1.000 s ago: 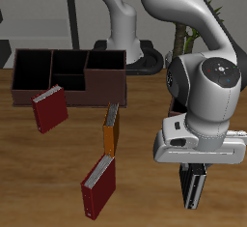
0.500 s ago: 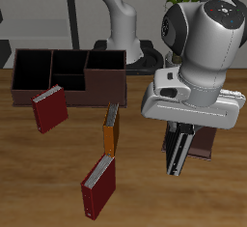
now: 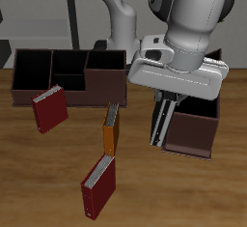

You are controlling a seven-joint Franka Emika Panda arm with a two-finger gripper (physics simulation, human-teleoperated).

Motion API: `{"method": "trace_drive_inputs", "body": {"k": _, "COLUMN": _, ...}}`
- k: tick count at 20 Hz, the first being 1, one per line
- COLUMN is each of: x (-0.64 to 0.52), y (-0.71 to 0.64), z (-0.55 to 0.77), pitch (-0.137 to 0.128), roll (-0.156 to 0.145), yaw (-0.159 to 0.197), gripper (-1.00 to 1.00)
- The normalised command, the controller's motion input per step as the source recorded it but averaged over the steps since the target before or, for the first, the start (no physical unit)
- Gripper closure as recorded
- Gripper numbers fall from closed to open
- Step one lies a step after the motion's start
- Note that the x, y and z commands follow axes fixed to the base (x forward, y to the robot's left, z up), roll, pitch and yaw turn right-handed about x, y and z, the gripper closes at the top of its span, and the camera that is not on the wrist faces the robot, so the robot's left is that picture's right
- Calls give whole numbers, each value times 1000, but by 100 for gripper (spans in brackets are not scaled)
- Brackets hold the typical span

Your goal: Place the striped book into the left desk caddy's left compartment

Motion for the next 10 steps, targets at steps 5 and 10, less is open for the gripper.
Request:
{"method": "trace_drive_inputs", "body": {"k": 5, "x": -366, "y": -90, "z": 259, "pitch": -12, "roll": -29, "yaw": -17, "gripper": 100}}
{"method": "trace_drive_inputs", "body": {"k": 10, "x": -282, "y": -54, "z": 66, "pitch": 29, "roll": -18, "yaw": -16, "gripper": 100}}
